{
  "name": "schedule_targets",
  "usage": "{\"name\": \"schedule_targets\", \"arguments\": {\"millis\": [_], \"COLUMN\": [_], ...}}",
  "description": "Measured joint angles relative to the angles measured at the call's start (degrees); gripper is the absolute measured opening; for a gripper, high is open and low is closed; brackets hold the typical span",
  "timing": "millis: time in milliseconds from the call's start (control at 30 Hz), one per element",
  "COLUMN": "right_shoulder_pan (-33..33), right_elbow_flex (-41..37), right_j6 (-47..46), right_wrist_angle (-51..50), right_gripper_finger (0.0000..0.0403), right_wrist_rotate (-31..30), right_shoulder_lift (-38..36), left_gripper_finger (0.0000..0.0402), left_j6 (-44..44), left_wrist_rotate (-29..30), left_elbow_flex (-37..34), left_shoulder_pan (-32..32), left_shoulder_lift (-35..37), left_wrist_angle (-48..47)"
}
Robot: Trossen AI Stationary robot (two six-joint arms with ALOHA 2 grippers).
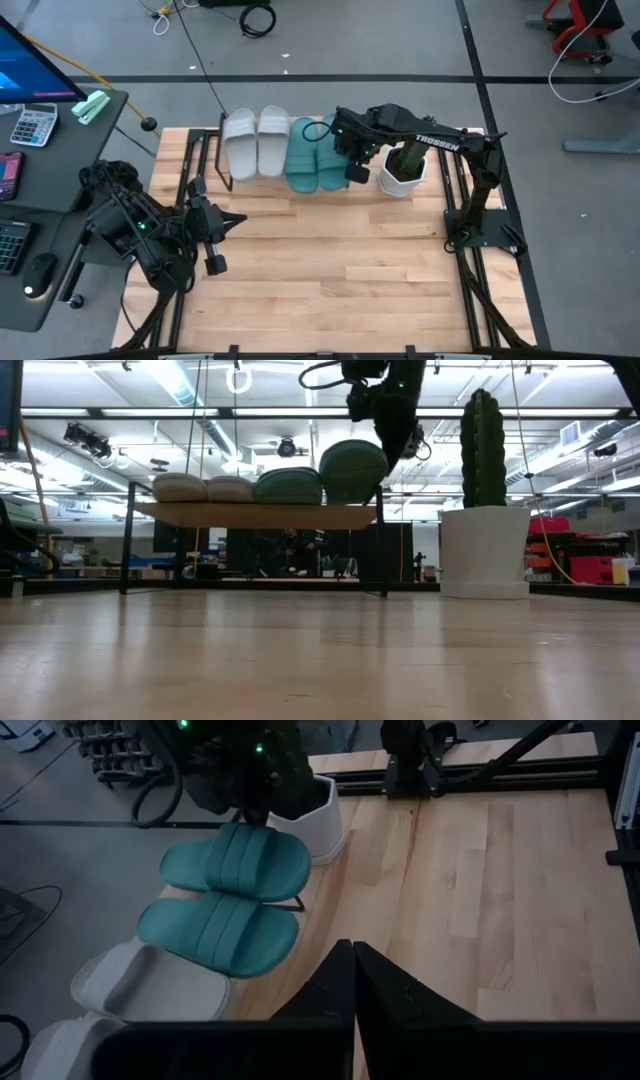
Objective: Pick and place slides into the shelf
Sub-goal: Put the left green slipper on the shelf
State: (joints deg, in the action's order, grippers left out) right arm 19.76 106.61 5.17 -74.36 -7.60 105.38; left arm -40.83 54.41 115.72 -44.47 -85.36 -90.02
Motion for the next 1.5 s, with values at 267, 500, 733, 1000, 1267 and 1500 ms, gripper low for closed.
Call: {"name": "schedule_targets", "arguments": {"millis": [267,500,733,1000,1267,1500], "right_shoulder_pan": [0.0,0.4,0.2,0.2,0.2,-1.5], "right_elbow_flex": [0.0,-0.3,-0.3,1.5,4.7,11.6], "right_j6": [0.5,0.6,2.9,3.4,5.5,4.0], "right_wrist_angle": [2.3,2.2,0.7,-1.4,-4.1,-8.6], "right_gripper_finger": [0.0001,0.0015,0.0073,0.0139,0.0155,0.0155], "right_wrist_rotate": [0.6,3.0,3.1,1.6,-1.6,-2.6], "right_shoulder_lift": [0.0,0.0,0.0,0.0,0.0,0.0], "left_gripper_finger": [0.002,0.0007,0.0027,0.007,0.0108,0.0114], "left_j6": [-0.1,-0.5,-0.8,-0.9,-0.3,8.0], "left_wrist_rotate": [0.0,0.0,-0.1,-1.2,-4.6,-5.7], "left_elbow_flex": [0.0,0.0,0.0,0.0,0.0,0.0], "left_shoulder_pan": [0.0,0.0,0.8,4.5,9.6,13.4], "left_shoulder_lift": [0.0,0.0,-0.2,-2.3,-5.7,-10.2], "left_wrist_angle": [0.0,0.0,0.0,0.0,0.6,7.1]}}
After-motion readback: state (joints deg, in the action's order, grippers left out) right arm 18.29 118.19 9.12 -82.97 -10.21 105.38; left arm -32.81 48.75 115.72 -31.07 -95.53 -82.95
